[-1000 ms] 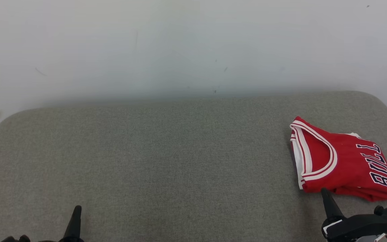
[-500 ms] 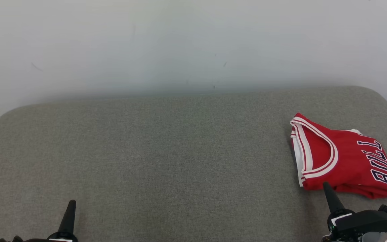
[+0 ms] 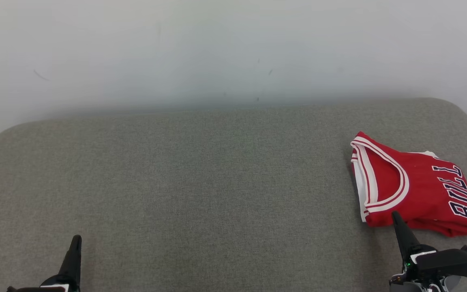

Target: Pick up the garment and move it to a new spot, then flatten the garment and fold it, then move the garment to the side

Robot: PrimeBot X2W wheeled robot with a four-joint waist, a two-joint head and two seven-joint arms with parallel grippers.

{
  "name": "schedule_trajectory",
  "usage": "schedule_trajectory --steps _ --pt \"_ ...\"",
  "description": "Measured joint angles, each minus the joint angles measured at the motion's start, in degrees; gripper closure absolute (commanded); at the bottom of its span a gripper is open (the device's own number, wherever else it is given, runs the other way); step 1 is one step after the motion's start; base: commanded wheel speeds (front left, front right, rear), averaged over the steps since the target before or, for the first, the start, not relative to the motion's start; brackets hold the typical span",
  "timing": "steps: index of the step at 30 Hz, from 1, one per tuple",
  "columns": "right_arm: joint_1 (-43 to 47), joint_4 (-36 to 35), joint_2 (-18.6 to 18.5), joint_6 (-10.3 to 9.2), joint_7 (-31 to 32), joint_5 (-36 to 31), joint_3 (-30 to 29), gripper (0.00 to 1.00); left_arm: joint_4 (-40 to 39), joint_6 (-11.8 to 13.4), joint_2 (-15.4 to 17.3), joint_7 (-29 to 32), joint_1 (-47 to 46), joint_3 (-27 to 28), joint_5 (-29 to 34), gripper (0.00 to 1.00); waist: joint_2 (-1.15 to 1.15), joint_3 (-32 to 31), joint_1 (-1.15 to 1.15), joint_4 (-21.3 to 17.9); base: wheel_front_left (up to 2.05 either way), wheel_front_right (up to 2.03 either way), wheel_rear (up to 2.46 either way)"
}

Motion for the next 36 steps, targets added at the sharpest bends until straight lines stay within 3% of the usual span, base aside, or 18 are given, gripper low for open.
schedule_trajectory --steps 15,36 --pt "-1.28 -0.03 0.44 1.32 1.94 10.44 -1.38 1.00 0.75 -1.47 -0.93 1.71 -1.42 2.68 -9.47 1.00 0.00 1.13 0.00 -0.20 0.00 0.00 0.00" --pt "-2.03 -0.09 0.47 1.32 1.94 10.59 -1.37 1.00 0.78 -1.47 -1.03 1.71 -2.04 2.69 -9.47 1.00 0.00 1.13 0.00 -0.20 0.00 0.00 0.00"
